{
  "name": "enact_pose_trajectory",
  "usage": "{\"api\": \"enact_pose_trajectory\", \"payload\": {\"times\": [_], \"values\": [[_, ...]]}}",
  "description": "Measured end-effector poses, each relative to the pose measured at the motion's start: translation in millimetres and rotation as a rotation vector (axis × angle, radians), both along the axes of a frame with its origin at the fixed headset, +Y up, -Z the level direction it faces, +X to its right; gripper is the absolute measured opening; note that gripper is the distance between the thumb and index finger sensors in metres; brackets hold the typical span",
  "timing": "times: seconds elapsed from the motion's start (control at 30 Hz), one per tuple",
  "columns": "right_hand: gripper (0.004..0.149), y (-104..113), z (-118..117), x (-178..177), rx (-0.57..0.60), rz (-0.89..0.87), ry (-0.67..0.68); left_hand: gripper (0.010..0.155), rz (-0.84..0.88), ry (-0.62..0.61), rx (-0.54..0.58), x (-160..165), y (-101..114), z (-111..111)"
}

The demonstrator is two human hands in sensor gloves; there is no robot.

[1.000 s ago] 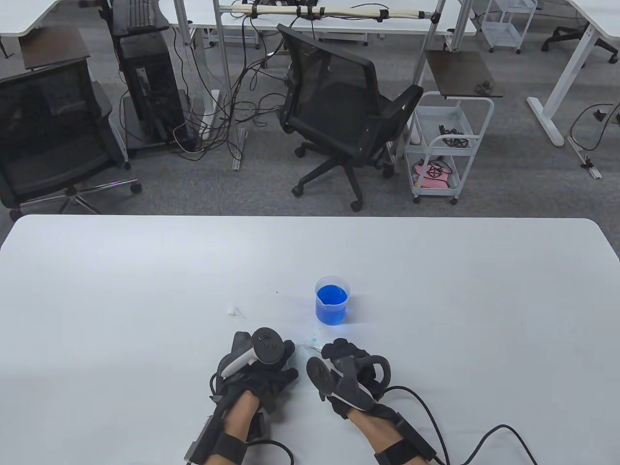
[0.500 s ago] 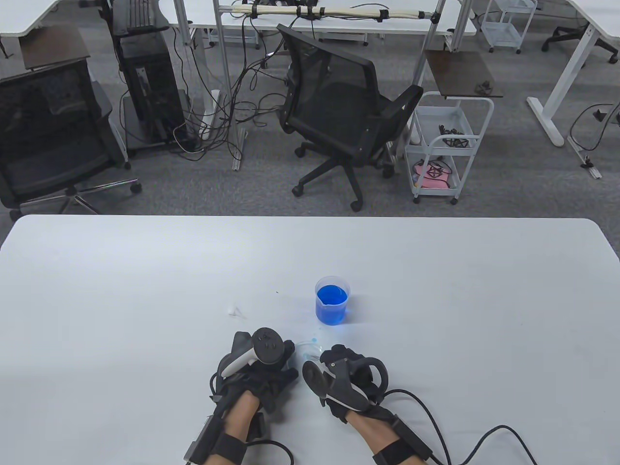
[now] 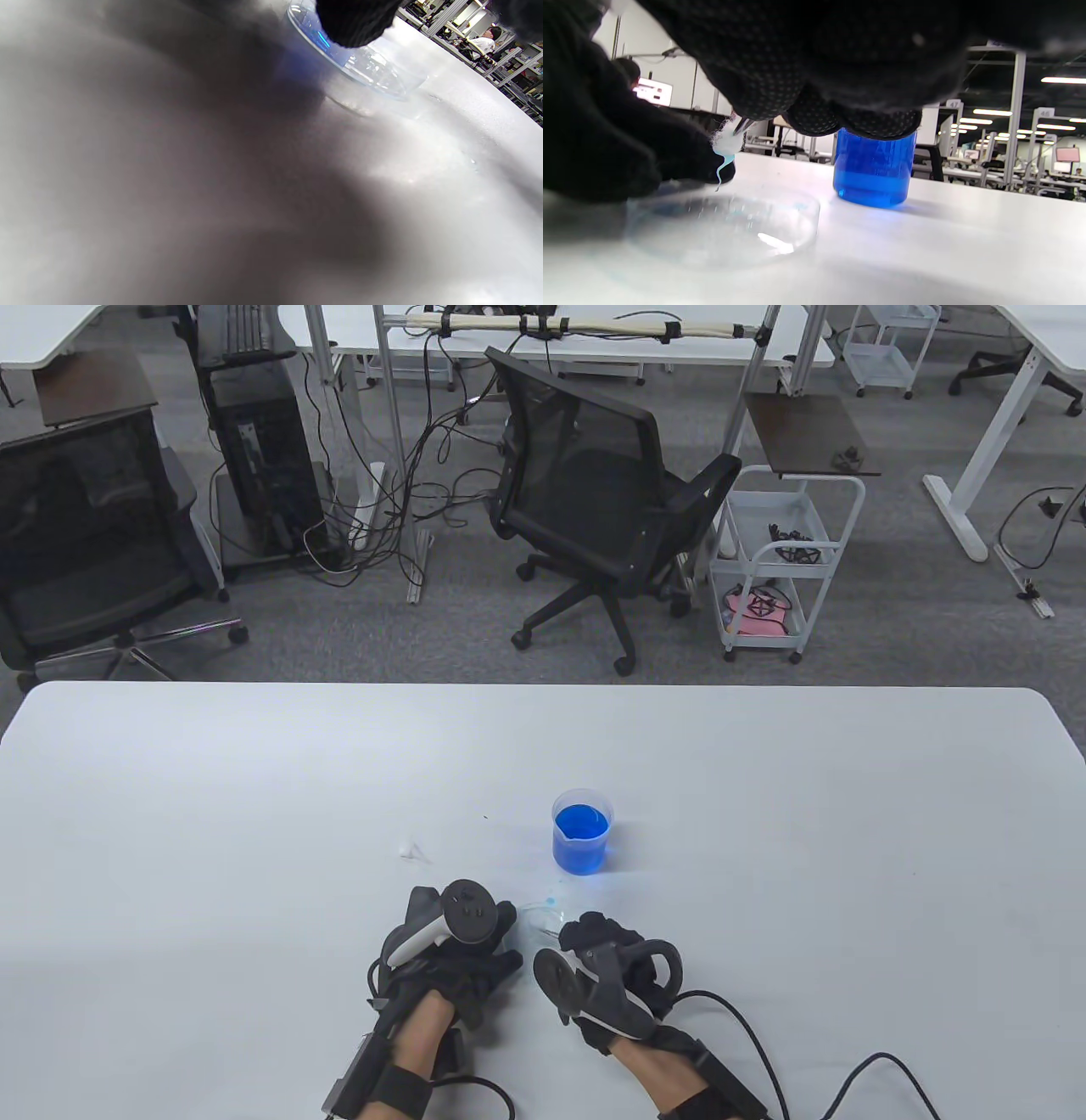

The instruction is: Dip tweezers-held cotton tuft into dye solution and dot onto culture dish

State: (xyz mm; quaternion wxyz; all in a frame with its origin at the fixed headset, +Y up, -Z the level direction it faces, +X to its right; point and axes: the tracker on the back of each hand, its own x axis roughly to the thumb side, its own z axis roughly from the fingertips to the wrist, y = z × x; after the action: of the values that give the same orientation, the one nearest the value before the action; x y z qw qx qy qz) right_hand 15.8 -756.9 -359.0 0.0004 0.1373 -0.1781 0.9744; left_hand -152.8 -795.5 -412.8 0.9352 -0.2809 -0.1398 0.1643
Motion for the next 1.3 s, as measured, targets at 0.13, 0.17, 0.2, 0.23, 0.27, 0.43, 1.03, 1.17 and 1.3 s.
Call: {"api": "enact_pose_trajectory", "payload": {"times": [0.13, 0.17, 0.2, 0.23, 0.27, 0.43, 1.03, 1.17, 1.3], "values": [[0.04, -10.3, -2.4, -4.7, -0.028, 0.051, 0.008, 0.069, 0.0, 0.0, 0.0, 0.0, 0.0, 0.0], [0.04, -11.8, -2.7, -5.4, -0.033, 0.059, 0.009, 0.069, 0.0, 0.0, 0.0, 0.0, 0.0, 0.0], [0.04, -12.6, -2.7, -5.7, -0.032, 0.064, 0.01, 0.069, 0.0, 0.0, 0.0, 0.0, 0.0, 0.0], [0.04, -13.5, -2.7, -6.2, -0.033, 0.07, 0.012, 0.069, 0.0, 0.0, 0.0, 0.0, 0.0, 0.0], [0.04, -14.0, -2.5, -6.5, -0.035, 0.072, 0.014, 0.069, 0.0, 0.0, 0.0, 0.0, 0.0, 0.0], [0.04, -7.3, -0.9, -4.2, -0.022, 0.049, 0.011, 0.069, -0.001, 0.004, -0.002, -0.3, 0.2, 0.3], [0.04, -7.4, 6.8, -0.2, -0.066, 0.041, 0.018, 0.069, 0.002, 0.006, -0.005, -1.7, 0.9, -0.9], [0.04, -8.5, 6.3, 0.2, -0.068, 0.046, 0.011, 0.069, 0.002, 0.004, -0.003, -1.7, 0.9, -1.0], [0.04, 2.0, 5.8, 7.2, -0.043, -0.001, -0.009, 0.069, 0.001, 0.003, -0.002, -1.7, 1.0, -0.9]]}}
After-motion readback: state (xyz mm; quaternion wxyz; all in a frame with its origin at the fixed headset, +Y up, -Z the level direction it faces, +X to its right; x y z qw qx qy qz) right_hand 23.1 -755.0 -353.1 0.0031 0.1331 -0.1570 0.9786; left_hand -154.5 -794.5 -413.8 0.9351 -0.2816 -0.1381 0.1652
